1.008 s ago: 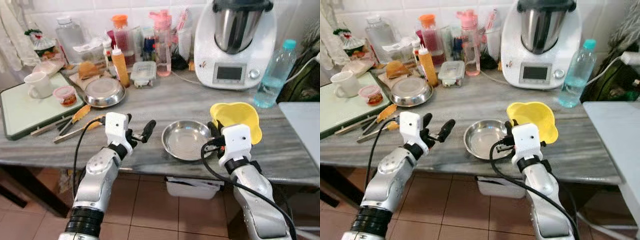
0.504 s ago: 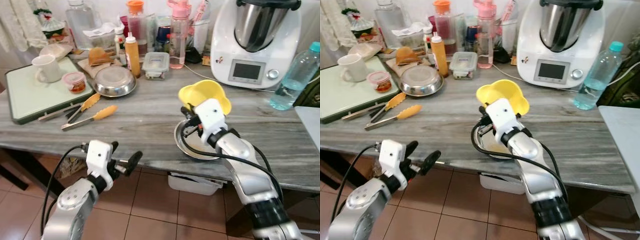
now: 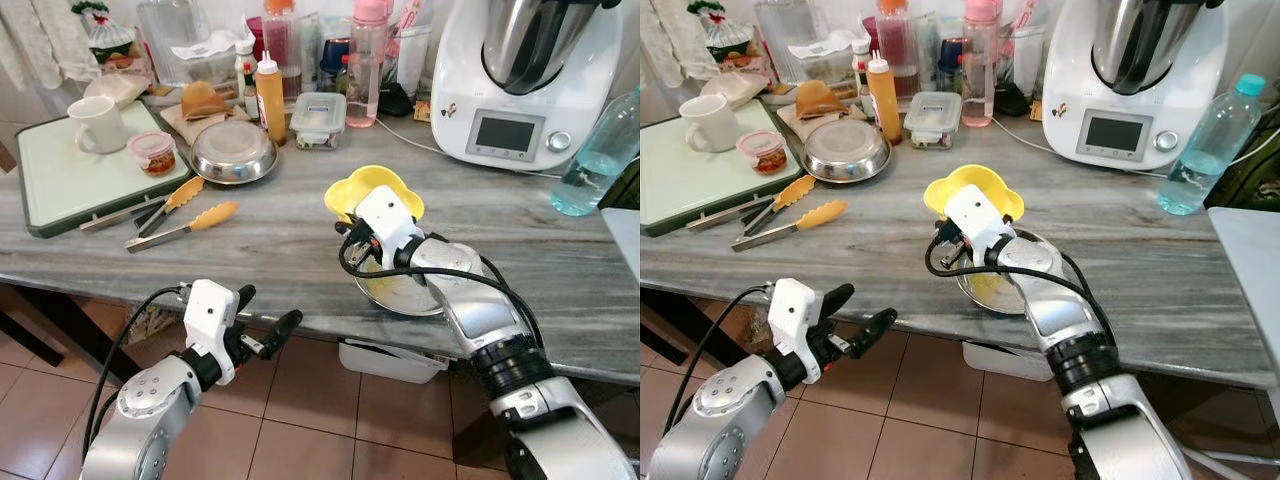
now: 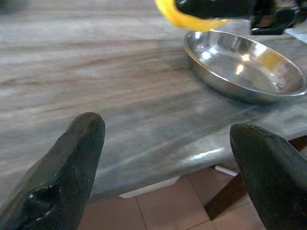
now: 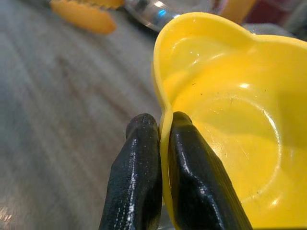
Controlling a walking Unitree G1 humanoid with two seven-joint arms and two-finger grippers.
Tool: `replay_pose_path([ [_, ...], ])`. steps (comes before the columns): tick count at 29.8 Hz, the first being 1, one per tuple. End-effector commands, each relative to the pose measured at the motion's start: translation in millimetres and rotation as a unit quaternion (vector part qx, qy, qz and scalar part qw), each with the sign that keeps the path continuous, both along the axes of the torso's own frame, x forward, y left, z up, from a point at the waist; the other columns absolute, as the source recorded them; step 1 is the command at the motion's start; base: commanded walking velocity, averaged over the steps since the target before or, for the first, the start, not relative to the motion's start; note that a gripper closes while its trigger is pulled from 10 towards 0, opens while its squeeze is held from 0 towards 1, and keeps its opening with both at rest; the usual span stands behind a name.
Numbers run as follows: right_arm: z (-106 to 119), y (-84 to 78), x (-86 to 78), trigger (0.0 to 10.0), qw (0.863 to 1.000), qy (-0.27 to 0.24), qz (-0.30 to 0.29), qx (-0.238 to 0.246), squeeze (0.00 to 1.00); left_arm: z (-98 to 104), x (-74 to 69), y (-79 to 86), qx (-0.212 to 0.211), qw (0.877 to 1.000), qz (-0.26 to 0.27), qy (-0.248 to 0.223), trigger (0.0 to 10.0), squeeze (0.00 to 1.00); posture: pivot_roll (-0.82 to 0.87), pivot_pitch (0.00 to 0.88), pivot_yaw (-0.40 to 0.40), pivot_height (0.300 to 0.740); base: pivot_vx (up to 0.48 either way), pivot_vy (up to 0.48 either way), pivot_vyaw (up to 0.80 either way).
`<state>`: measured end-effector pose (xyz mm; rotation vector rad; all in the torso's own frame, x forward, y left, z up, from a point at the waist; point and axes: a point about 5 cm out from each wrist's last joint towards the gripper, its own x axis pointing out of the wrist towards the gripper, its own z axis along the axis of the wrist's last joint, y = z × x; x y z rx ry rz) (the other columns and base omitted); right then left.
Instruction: Setting the table
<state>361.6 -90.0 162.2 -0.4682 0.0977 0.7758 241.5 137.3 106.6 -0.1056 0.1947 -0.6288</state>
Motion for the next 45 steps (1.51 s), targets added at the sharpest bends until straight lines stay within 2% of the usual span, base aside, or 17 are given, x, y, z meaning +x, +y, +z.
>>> replay_pose_path([
  [1, 5.8, 4.3, 2.2, 10.0, 1.0, -0.009, 0.025, -0.013, 0.0, 3.2, -1.0, -2.8, -0.002, 1.0, -0.006, -0.002, 10.0, 0.0, 0.0, 0.089, 0.016, 0.74, 0.0, 0.0, 0.0],
  [10, 9.0, 10.7, 11.6, 10.0, 0.997, -0.014, 0.068, -0.041, 0.0, 1.5, -2.7, -2.2, -0.001, 1.0, -0.007, 0.01, 10.0, 0.0, 0.0, 0.096, 0.012, 0.74, 0.0, 0.0, 0.0],
  [18, 9.6, 15.0, 18.4, 10.0, 0.996, -0.009, 0.073, -0.053, 0.0, -1.2, -5.7, -3.8, 0.001, 1.0, -0.01, 0.02, 10.0, 0.0, 0.02, 0.099, 0.008, 0.74, 0.0, 0.0, 0.0],
  [32, -2.5, 15.9, 19.4, 10.0, 0.995, 0.012, 0.084, -0.06, 0.0, -2.5, -9.5, -4.3, 0.001, 1.0, -0.015, 0.025, 10.0, 0.0, 0.02, 0.102, 0.009, 0.74, 0.0, 0.0, 0.0],
  [33, -3.1, 16.0, 19.3, 10.0, 0.995, 0.014, 0.085, -0.057, 0.71, -2.3, -9.8, -4.7, 0.0, 1.0, -0.015, 0.025, 10.0, 0.0, 0.02, 0.103, 0.009, 0.74, 0.0, 0.0, 0.0],
  [34, -3.1, 16.0, 19.3, 10.0, 0.995, 0.014, 0.085, -0.057, 0.71, -2.3, -9.8, -4.7, 0.0, 1.0, -0.015, 0.025, 10.0, 0.0, 0.02, 0.103, 0.009, 0.74, 0.0, 0.0, 0.0],
  [35, -3.5, 15.8, 19.5, 10.0, 0.995, 0.015, 0.084, -0.056, 0.98, -2.2, -10.0, -5.0, 0.0, 1.0, -0.016, 0.025, 10.0, 0.0, 0.02, 0.103, 0.009, 0.74, 0.0, 0.0, 0.0],
  [45, -0.6, 13.2, 23.0, 10.0, 0.997, 0.003, 0.063, -0.05, 1.0, 0.6, -10.5, -7.6, -0.001, 0.999, -0.023, 0.025, 10.0, 0.0, 0.02, 0.105, 0.012, 0.74, 0.0, 0.0, 0.0],
])
